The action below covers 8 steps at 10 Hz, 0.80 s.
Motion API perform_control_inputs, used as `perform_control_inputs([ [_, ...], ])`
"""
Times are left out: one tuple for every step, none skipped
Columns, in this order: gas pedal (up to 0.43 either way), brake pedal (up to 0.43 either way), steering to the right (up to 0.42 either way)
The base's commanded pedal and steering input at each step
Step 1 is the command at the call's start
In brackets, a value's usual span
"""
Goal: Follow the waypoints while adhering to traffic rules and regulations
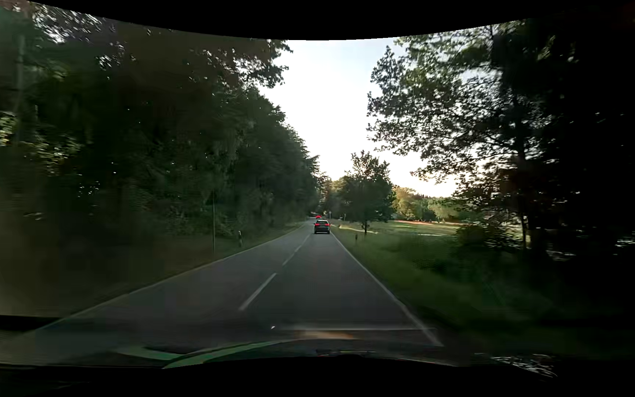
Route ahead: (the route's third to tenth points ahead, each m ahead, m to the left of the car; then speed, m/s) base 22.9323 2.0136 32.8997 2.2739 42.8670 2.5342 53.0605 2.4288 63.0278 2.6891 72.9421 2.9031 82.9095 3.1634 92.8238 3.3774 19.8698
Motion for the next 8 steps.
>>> perform_control_inputs([
  [0.059,0.0,-0.001],
  [0.059,0.0,-0.001],
  [0.059,0.0,-0.001],
  [0.059,0.0,-0.001],
  [0.059,0.0,-0.001],
  [0.059,0.0,-0.001],
  [0.059,0.0,-0.001],
  [0.059,0.0,-0.002],
])
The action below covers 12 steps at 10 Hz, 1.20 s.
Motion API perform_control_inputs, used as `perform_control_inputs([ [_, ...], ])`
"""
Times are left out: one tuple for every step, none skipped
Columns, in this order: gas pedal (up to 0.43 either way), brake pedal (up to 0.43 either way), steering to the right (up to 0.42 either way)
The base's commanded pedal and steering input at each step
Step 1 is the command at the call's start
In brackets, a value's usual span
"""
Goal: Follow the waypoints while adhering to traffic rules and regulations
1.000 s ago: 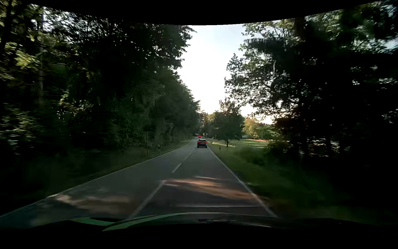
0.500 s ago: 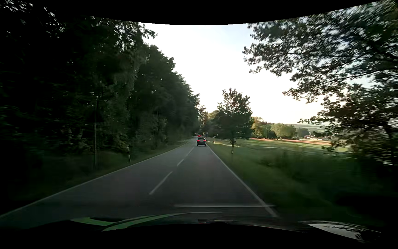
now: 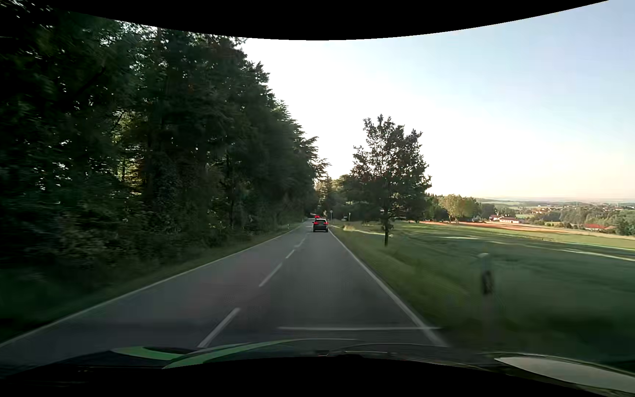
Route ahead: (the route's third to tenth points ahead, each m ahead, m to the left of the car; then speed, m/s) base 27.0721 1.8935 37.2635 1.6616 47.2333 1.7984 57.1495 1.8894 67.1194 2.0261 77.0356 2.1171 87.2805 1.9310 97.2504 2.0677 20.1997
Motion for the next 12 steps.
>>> perform_control_inputs([
  [0.059,0.0,-0.002],
  [0.059,0.0,-0.003],
  [0.059,0.0,-0.003],
  [0.059,0.0,-0.003],
  [0.059,0.0,-0.004],
  [0.059,0.0,-0.005],
  [0.059,0.0,-0.005],
  [0.059,0.0,-0.005],
  [0.059,0.0,-0.005],
  [0.059,0.0,-0.005],
  [0.059,0.0,-0.005],
  [0.059,0.0,-0.004],
])
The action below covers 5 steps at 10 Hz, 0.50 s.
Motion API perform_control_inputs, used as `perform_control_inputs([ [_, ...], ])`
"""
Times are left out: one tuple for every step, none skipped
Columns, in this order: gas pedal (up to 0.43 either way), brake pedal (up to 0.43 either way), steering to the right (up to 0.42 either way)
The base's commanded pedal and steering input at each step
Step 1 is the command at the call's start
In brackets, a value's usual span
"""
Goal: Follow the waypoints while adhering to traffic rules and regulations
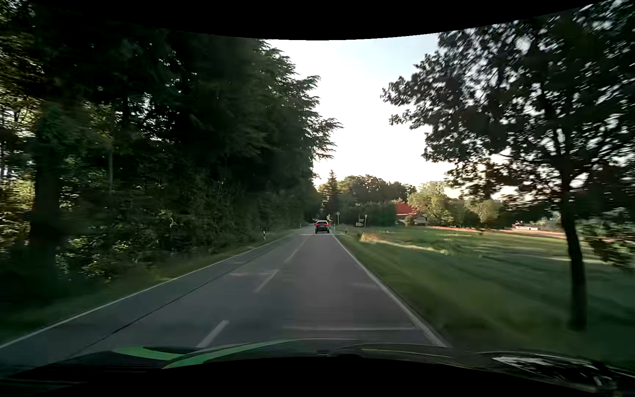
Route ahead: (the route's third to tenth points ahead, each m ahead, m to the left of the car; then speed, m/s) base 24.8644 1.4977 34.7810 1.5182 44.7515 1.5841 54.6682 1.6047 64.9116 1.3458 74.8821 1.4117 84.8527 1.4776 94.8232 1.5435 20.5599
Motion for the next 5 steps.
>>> perform_control_inputs([
  [0.059,0.0,-0.003],
  [0.059,0.0,-0.004],
  [0.059,0.0,-0.003],
  [0.059,0.0,-0.004],
  [0.059,0.0,-0.003],
])
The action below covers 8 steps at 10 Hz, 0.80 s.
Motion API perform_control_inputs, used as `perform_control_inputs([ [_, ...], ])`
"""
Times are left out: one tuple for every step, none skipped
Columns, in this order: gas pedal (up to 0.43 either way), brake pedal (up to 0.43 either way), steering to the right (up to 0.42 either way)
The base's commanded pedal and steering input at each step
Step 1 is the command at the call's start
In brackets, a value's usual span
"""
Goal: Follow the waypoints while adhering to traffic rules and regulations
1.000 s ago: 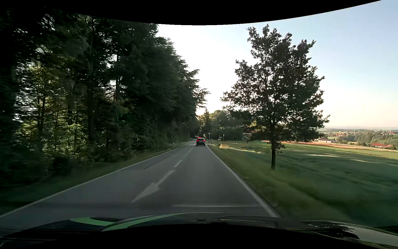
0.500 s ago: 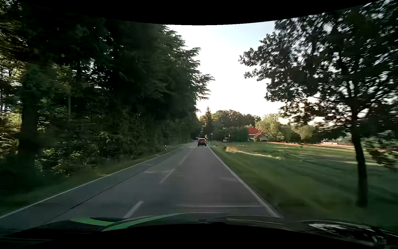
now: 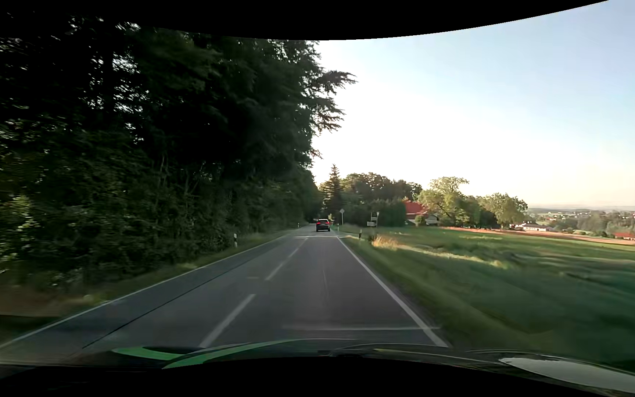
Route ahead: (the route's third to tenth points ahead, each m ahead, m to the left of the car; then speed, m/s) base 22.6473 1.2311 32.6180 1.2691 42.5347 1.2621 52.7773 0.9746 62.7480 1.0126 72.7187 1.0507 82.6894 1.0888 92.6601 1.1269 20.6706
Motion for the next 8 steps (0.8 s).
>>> perform_control_inputs([
  [0.059,0.0,-0.003],
  [0.059,0.0,-0.002],
  [0.047,0.0,-0.001],
  [0.047,0.0,-0.001],
  [0.047,0.0,-0.001],
  [0.047,0.0,-0.001],
  [0.047,0.0,-0.001],
  [0.047,0.0,-0.001],
])
